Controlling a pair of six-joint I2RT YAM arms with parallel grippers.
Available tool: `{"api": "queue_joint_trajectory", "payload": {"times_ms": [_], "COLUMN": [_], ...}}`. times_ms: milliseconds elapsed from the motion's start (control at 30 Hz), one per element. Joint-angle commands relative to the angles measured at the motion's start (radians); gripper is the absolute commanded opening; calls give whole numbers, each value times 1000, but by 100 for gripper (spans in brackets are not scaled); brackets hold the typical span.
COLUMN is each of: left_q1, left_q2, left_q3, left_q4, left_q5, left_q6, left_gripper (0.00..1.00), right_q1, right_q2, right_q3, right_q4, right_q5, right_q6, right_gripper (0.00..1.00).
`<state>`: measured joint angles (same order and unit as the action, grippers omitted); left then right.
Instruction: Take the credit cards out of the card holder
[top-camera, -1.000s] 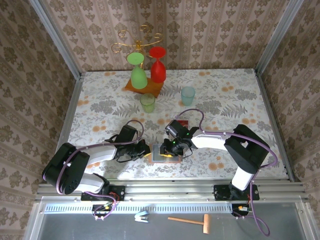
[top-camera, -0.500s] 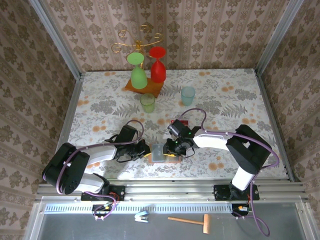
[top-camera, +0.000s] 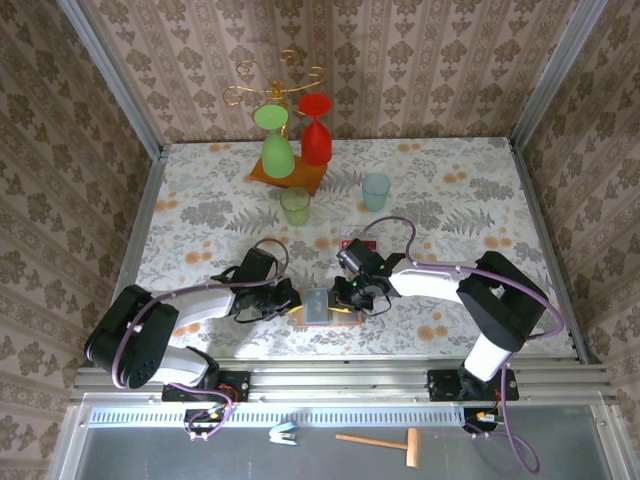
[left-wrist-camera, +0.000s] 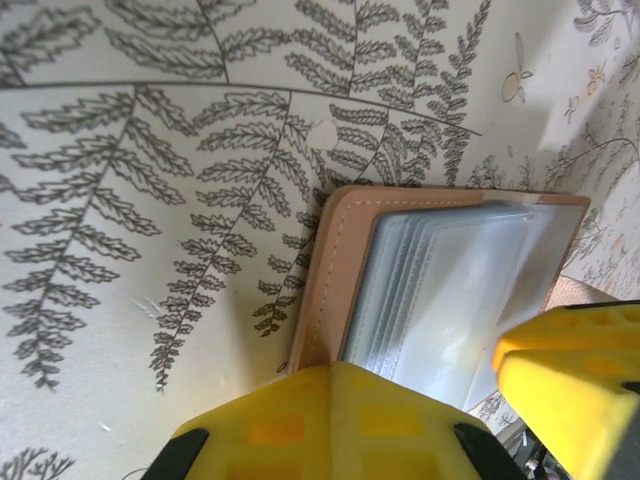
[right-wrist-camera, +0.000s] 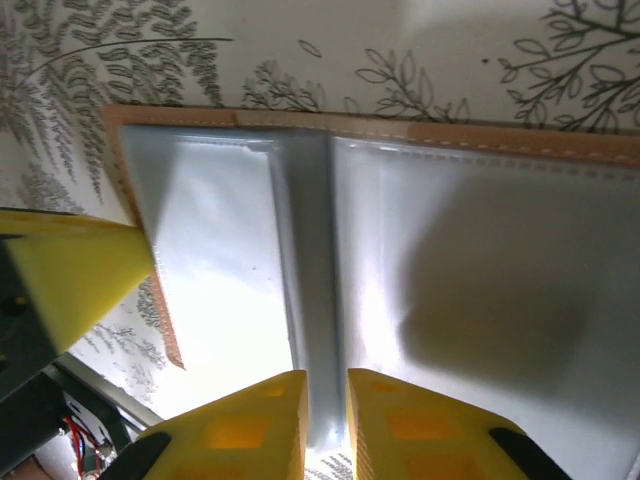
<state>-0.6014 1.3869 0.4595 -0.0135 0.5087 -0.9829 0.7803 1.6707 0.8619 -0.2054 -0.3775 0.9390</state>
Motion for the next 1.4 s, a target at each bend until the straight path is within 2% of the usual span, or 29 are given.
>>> {"api": "queue_joint_trajectory", "payload": {"times_ms": [0, 300, 600, 800, 1200, 1367], "left_q1": [-5, -5, -4, -5, 0, 0], "left_q2": [17, 18, 20, 27, 3, -70], "left_q3": [-2, -7, -13, -7, 19, 38], "left_q4": [2, -2, -10, -15, -54, -86], "left_q5": [-10, -14, -18, -17, -19, -33], "left_q6": [22, 32, 36, 41, 47, 40], "left_gripper": [6, 6, 6, 6, 6, 12], "right_q1": [-2, 12, 11, 8, -5, -17], "right_q2": [-20, 61, 52, 35, 22, 4], "right_q3": [17, 27, 40, 23, -36, -87], "right_q4": [37, 132, 3, -1, 112, 207], "right_q5": [-40, -104, -9, 6, -38, -69], "right_q6": [13, 47, 7, 5, 44, 80], "right_gripper": [17, 18, 23, 23, 22, 22]}}
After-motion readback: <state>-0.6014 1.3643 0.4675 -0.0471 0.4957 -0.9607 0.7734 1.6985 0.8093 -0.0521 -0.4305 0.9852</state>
